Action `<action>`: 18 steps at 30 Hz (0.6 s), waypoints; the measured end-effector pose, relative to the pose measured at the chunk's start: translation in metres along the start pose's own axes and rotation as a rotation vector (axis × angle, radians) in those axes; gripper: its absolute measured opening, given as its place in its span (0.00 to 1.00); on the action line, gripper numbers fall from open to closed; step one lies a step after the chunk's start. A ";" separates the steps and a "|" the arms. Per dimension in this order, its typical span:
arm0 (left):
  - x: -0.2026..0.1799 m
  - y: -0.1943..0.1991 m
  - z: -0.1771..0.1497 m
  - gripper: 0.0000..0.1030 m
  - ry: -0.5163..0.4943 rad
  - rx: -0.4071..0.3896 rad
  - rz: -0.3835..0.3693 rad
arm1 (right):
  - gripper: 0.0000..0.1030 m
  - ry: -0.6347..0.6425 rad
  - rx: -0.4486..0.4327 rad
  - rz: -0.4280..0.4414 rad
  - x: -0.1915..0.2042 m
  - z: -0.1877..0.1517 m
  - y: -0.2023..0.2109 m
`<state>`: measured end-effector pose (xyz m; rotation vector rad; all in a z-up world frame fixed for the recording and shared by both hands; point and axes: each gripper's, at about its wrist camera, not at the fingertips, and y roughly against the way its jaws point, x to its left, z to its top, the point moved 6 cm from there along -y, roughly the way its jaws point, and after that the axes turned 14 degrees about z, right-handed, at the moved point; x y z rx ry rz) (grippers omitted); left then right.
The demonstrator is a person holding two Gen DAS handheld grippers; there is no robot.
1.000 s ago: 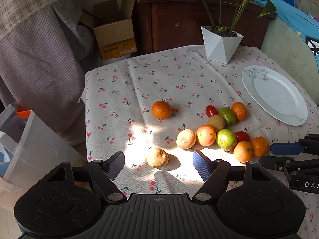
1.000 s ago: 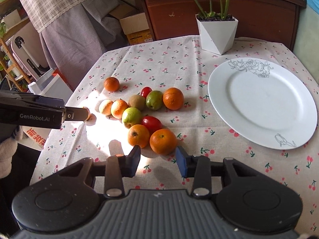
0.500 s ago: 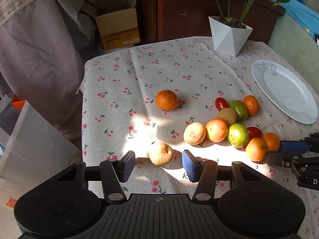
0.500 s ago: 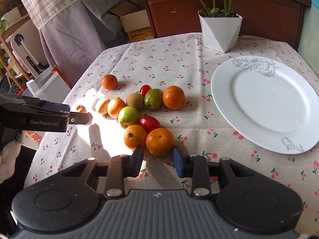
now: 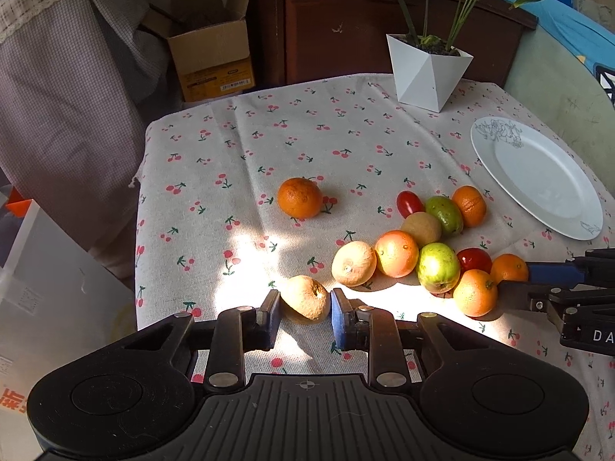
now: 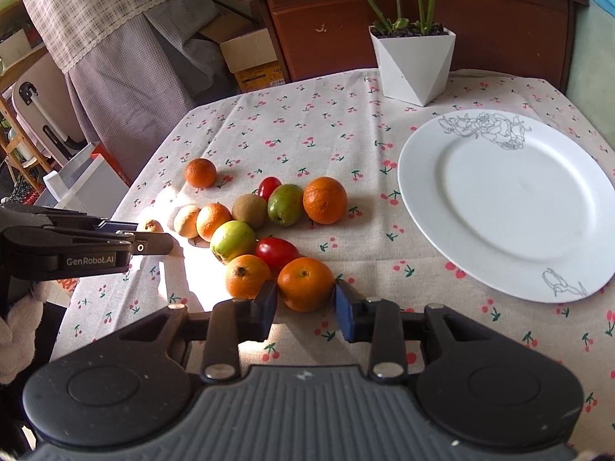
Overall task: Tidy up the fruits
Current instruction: 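Grasp the brown kiwi with the left tool while the right tool grasps an orange, then carry the kiwi and orange onto the white plate and open both tools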
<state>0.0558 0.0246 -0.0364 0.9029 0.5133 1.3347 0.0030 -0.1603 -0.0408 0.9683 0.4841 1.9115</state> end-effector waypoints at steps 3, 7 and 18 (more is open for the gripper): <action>-0.004 0.007 0.001 0.24 -0.004 -0.030 -0.008 | 0.30 -0.009 -0.006 0.005 -0.001 0.000 0.001; -0.004 0.017 0.006 0.24 0.019 -0.061 -0.015 | 0.30 -0.022 -0.041 0.018 -0.001 0.005 0.010; -0.042 0.045 0.032 0.24 0.033 -0.135 -0.155 | 0.30 -0.026 -0.089 0.055 0.000 0.014 0.039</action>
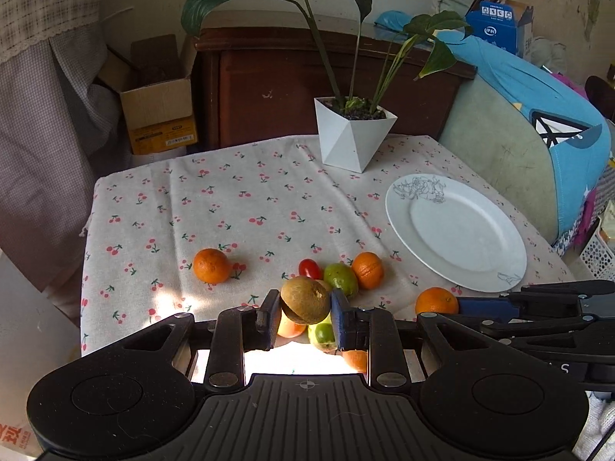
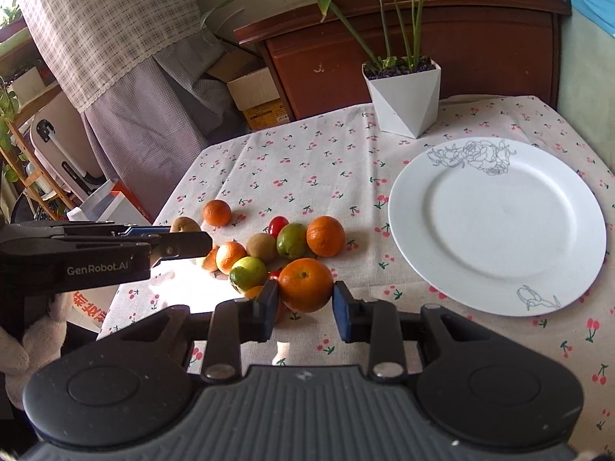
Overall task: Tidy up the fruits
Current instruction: 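Carry the kiwi and orange onto the white plate and open both tools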
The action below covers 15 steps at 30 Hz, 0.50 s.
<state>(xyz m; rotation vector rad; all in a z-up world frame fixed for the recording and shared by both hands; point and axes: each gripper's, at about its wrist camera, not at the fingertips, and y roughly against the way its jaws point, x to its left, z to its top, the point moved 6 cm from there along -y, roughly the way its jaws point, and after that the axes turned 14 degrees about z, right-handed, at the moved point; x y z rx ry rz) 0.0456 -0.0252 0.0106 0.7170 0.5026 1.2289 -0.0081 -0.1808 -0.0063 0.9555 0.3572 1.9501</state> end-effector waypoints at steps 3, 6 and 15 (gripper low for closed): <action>-0.014 -0.001 0.008 0.24 0.005 -0.007 -0.034 | 0.30 0.000 -0.012 0.006 -0.002 0.003 0.008; -0.027 -0.004 0.016 0.24 0.001 -0.012 -0.065 | 0.30 0.019 -0.014 -0.015 -0.009 0.007 0.016; -0.070 -0.029 0.032 0.24 -0.035 -0.001 -0.123 | 0.30 -0.065 -0.033 -0.048 -0.057 0.022 0.037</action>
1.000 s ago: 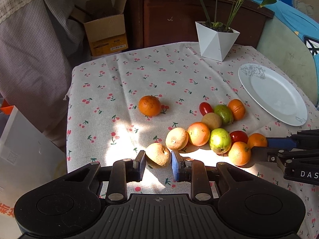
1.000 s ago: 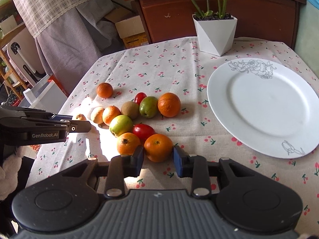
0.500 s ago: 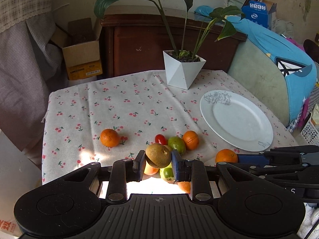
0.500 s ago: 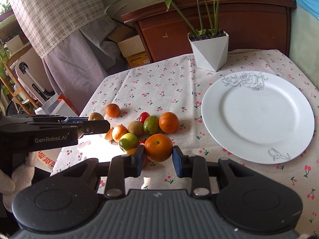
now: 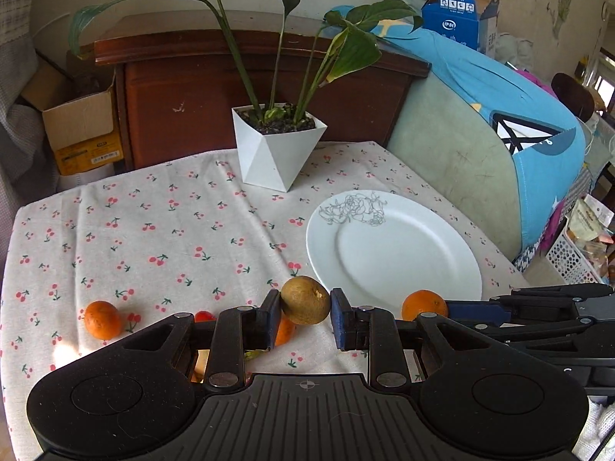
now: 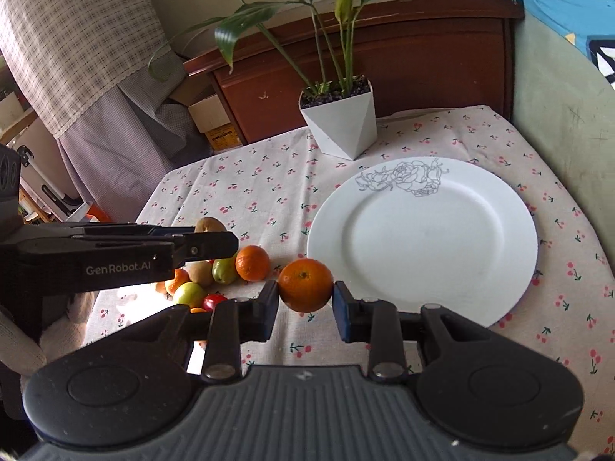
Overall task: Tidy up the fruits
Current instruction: 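Carry the kiwi and orange onto the white plate and open both tools, then lift both open tools away from the plate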
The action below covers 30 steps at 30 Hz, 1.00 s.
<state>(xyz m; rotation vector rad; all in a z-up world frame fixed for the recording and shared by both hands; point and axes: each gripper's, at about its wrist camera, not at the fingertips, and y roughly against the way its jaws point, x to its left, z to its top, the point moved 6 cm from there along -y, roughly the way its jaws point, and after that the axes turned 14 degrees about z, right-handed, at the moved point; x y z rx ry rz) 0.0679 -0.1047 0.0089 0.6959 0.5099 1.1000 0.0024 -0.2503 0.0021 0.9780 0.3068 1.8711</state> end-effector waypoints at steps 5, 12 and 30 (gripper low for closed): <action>-0.019 -0.016 0.005 0.24 -0.016 0.012 -0.044 | 0.30 -0.036 -0.006 -0.006 -0.020 0.006 0.001; -0.037 -0.035 0.011 0.24 -0.023 0.032 -0.085 | 0.30 -0.068 -0.003 -0.051 -0.038 0.006 -0.003; -0.032 -0.026 0.017 0.58 -0.023 0.000 0.013 | 0.46 -0.082 -0.008 -0.169 -0.046 0.013 -0.005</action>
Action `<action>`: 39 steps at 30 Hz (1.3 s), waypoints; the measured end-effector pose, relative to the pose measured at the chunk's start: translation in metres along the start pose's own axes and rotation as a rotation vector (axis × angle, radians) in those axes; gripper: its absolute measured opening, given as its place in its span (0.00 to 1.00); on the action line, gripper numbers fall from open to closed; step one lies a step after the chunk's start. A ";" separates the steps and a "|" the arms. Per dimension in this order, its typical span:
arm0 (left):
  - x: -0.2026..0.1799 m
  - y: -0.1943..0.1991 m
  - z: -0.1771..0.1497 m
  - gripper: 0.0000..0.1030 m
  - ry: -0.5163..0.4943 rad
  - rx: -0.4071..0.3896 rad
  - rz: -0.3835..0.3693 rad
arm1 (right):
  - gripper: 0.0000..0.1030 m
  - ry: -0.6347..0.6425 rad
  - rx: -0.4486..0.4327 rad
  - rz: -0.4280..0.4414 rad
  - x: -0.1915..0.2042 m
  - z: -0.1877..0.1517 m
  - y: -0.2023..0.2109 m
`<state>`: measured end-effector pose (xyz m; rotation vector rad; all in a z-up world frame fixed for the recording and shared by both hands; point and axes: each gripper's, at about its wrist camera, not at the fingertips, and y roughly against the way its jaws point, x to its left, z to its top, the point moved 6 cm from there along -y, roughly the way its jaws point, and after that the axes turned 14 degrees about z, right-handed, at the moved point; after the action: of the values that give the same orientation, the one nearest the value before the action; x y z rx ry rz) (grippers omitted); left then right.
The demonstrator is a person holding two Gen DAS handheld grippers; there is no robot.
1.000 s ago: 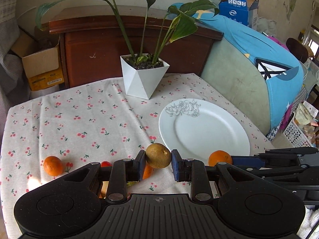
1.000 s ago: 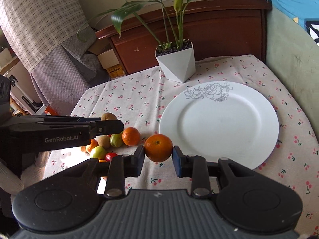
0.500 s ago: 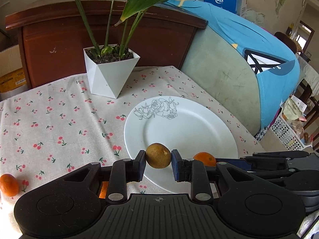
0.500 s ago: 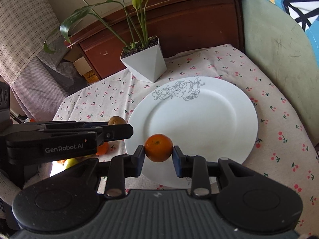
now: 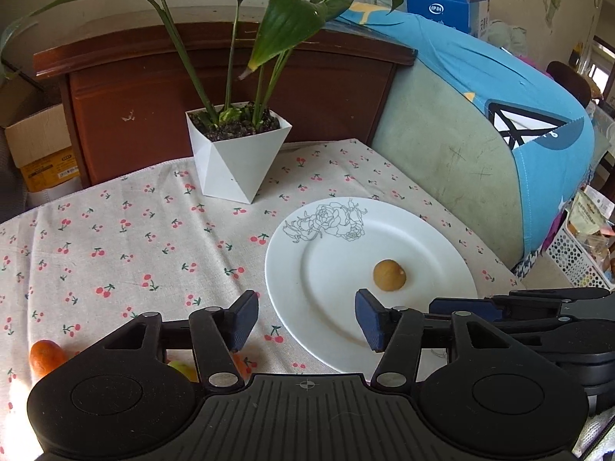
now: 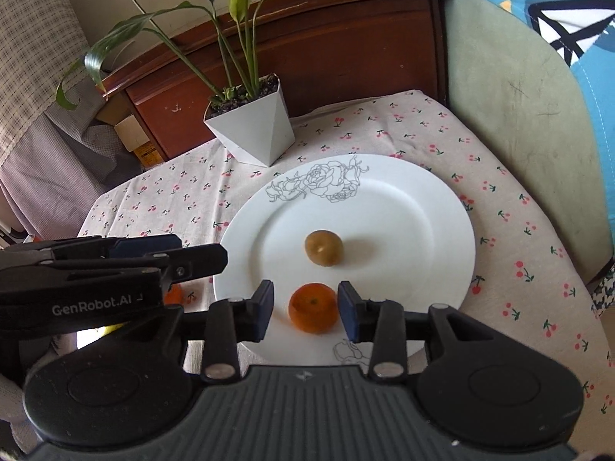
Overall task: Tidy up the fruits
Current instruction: 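Lift both open tools away from the plate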
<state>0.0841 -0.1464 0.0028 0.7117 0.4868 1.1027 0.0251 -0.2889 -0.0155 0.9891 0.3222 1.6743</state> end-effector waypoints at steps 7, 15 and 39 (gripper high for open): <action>0.023 0.030 -0.012 0.69 0.047 -0.025 0.084 | 0.60 0.072 0.004 -0.058 0.018 -0.005 0.004; 0.068 0.054 -0.047 0.70 0.157 -0.018 0.214 | 0.66 0.104 0.014 -0.074 0.040 -0.017 0.009; 0.117 0.054 -0.125 0.80 0.321 0.005 0.421 | 0.71 0.145 0.014 -0.051 0.088 -0.050 0.008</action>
<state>0.0110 0.0102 -0.0450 0.6597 0.6289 1.6258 -0.0205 -0.1991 -0.0022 0.8647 0.4519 1.7028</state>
